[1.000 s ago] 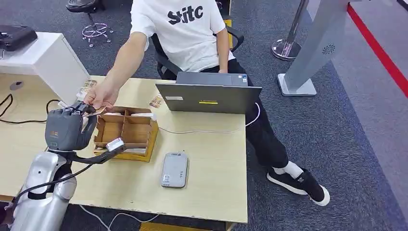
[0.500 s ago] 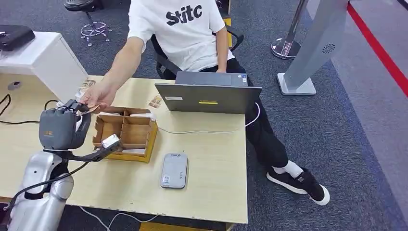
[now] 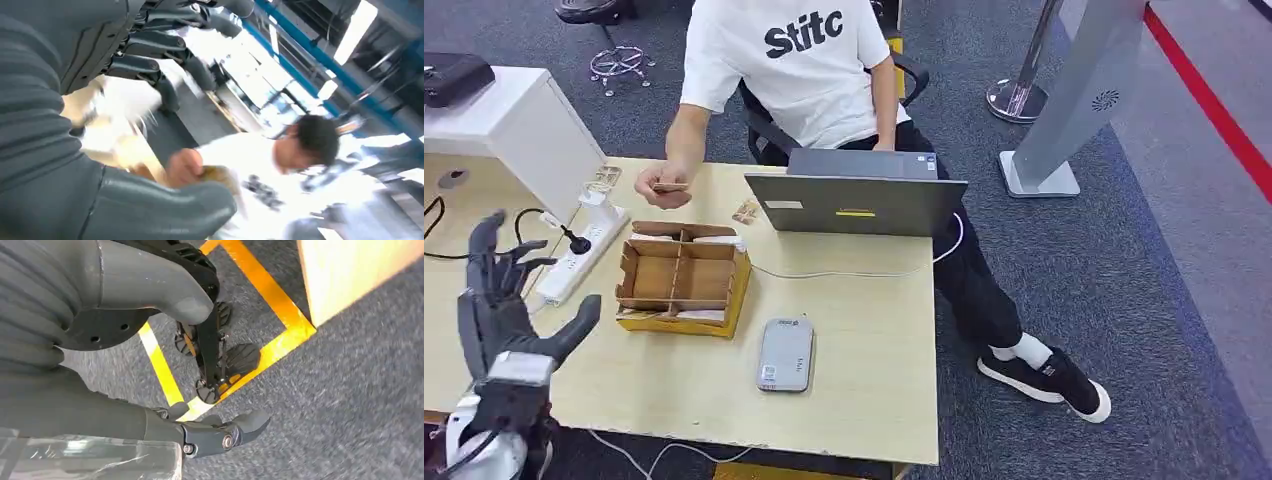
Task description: Pass the card to the sensor for recognition and then transmit it.
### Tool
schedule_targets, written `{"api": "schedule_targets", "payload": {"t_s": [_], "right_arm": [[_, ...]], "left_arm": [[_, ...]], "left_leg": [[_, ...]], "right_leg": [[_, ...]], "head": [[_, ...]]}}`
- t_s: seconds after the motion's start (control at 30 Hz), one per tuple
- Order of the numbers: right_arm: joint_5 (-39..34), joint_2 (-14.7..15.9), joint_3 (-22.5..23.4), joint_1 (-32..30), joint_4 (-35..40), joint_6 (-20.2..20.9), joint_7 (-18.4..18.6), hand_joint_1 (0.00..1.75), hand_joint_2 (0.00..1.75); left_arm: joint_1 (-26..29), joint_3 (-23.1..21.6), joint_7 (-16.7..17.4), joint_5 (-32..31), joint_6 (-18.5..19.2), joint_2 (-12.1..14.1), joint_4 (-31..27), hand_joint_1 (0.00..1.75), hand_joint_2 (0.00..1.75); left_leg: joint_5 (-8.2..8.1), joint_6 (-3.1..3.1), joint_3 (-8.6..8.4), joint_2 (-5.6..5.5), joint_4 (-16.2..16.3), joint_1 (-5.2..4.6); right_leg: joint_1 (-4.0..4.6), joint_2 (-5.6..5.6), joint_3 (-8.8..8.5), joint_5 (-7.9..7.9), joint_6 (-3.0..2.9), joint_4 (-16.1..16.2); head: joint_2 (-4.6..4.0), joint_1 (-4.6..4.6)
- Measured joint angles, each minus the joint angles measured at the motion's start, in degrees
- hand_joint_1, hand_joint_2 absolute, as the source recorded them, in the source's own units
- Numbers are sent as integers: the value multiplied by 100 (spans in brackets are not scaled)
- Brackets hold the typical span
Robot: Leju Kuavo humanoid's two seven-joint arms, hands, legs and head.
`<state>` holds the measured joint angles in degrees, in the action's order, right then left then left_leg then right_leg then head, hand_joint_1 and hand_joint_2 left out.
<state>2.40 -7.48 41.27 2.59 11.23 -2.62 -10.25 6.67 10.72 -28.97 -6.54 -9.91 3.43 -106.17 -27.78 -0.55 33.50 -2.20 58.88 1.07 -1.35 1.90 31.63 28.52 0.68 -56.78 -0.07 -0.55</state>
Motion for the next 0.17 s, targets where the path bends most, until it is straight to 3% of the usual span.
{"api": "schedule_targets", "payload": {"t_s": [0.03,0.17], "right_arm": [[-7,0,52,-14,0,-2,2,0,175],[0,0,173,-4,2,-11,2,0,175]], "left_arm": [[181,258,-126,195,233,-100,-168,0,175],[439,826,-185,156,510,-413,-491,0,175]], "left_leg": [[0,1,1,-5,0,0],[0,1,0,-27,-1,2]], "right_leg": [[0,-6,0,3,2,2],[1,-31,-10,8,0,2]], "head": [[0,-2],[0,-2]]}}
